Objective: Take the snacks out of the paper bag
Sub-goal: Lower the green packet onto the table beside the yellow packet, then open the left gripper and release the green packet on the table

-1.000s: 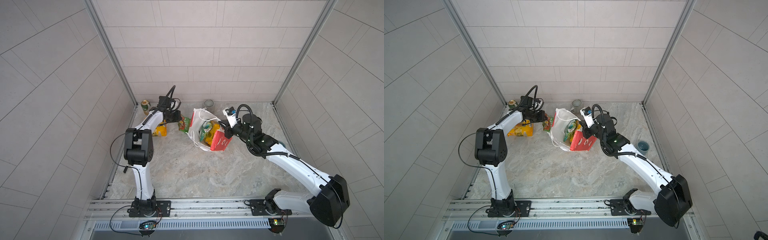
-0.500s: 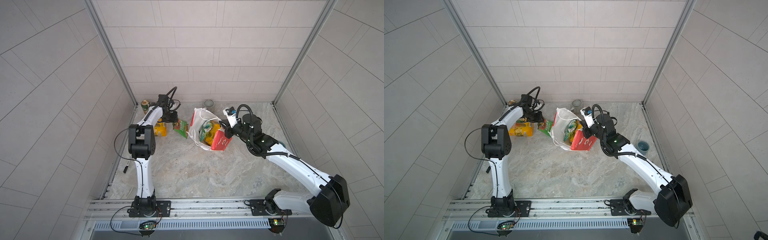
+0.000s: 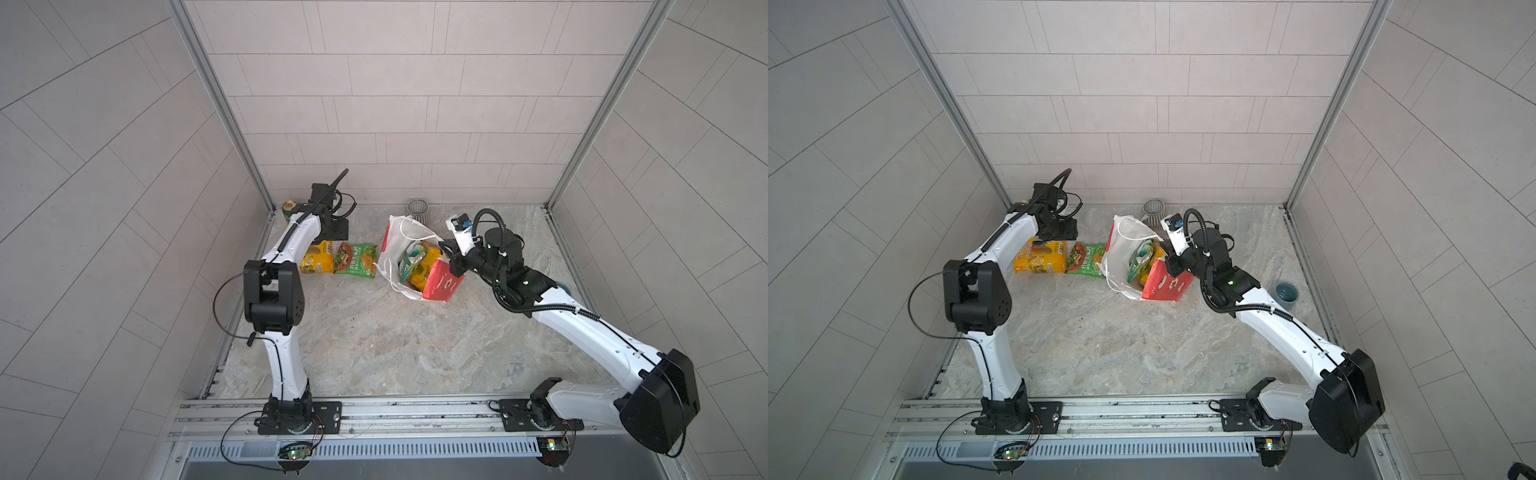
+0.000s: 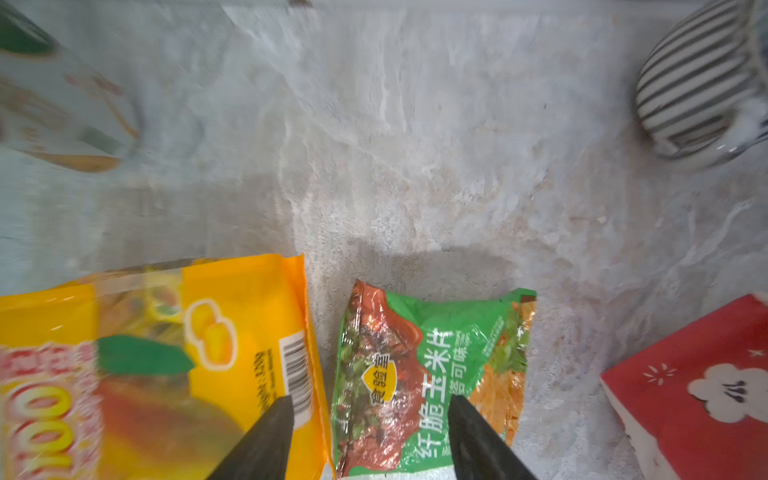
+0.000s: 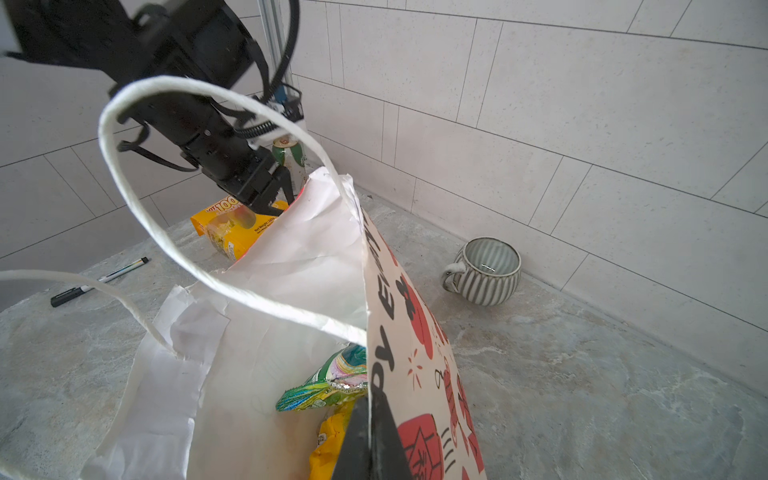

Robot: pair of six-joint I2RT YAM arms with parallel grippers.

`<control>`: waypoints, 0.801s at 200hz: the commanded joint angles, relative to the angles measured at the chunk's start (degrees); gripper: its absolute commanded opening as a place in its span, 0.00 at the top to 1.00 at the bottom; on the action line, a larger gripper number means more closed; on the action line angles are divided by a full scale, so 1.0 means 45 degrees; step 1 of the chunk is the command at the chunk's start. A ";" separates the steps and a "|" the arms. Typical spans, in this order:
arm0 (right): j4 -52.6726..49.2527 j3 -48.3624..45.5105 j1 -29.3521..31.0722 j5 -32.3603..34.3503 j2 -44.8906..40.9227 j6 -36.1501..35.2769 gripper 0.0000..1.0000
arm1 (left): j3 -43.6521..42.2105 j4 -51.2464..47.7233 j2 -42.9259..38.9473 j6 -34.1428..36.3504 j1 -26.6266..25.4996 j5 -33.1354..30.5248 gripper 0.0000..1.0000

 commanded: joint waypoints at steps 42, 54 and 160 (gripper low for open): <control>0.0441 0.0069 0.0052 -0.0117 -0.0261 -0.0033 1.00 | -0.5273 0.3731 -0.3569 -0.2565 -0.2633 -0.1237 0.34; 0.0434 0.0055 0.0054 -0.0107 -0.0270 -0.0034 1.00 | -0.5862 0.3644 -0.3862 -0.2745 -0.2700 -0.1295 0.34; 0.0453 0.0002 0.0044 -0.0112 -0.0212 -0.0055 1.00 | -0.5204 0.3837 -0.0735 -0.2300 -0.2447 -0.1083 0.31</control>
